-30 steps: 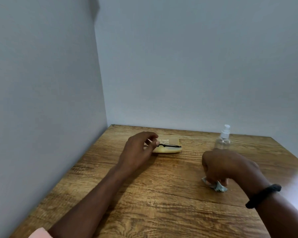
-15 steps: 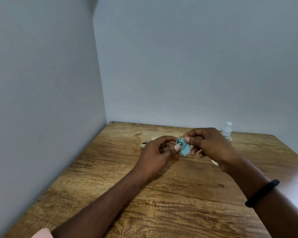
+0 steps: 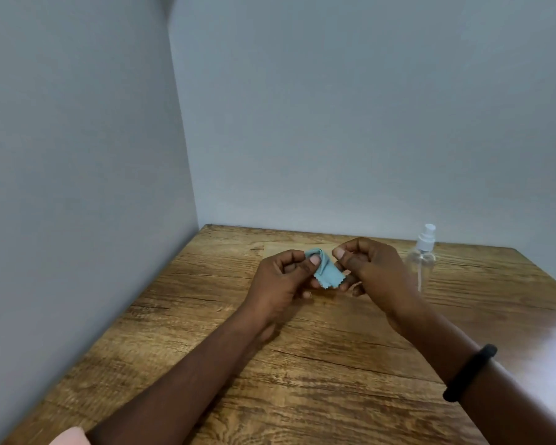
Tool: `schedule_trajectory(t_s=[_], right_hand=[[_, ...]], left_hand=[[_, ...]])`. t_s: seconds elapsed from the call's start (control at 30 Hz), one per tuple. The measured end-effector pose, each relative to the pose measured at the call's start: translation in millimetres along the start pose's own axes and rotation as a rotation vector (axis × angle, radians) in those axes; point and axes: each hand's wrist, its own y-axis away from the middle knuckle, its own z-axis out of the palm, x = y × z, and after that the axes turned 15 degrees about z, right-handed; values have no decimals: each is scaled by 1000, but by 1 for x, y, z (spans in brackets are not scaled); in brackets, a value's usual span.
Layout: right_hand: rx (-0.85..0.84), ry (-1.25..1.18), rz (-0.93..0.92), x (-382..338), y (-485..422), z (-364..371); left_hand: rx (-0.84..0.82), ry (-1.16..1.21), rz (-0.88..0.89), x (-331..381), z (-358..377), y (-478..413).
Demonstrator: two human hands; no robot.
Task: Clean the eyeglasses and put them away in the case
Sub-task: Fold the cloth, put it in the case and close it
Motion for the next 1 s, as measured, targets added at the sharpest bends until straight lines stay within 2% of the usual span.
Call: schedule_trajectory(t_s=[0.07,0.13,0.23,0.5,0.77,1.0], right_hand=[[157,175,-179,-1,1,2],[216,218,-308,-2,3,2],[202,205,-407,-4,5,0],[153,552,-683,2,9,5],[212,720,-777,0,13,3],[277,616,-815,-2,11,4]], left_hand=[[34,31,-6,2,-1,-2],[63,53,-6,5,-5,-4],[84,73,-31,10,-10,-7],[72,173,-106,12,-13,-7],[11,266,-185,11,-13,-6],[15,269,-198,11,-14,-7]])
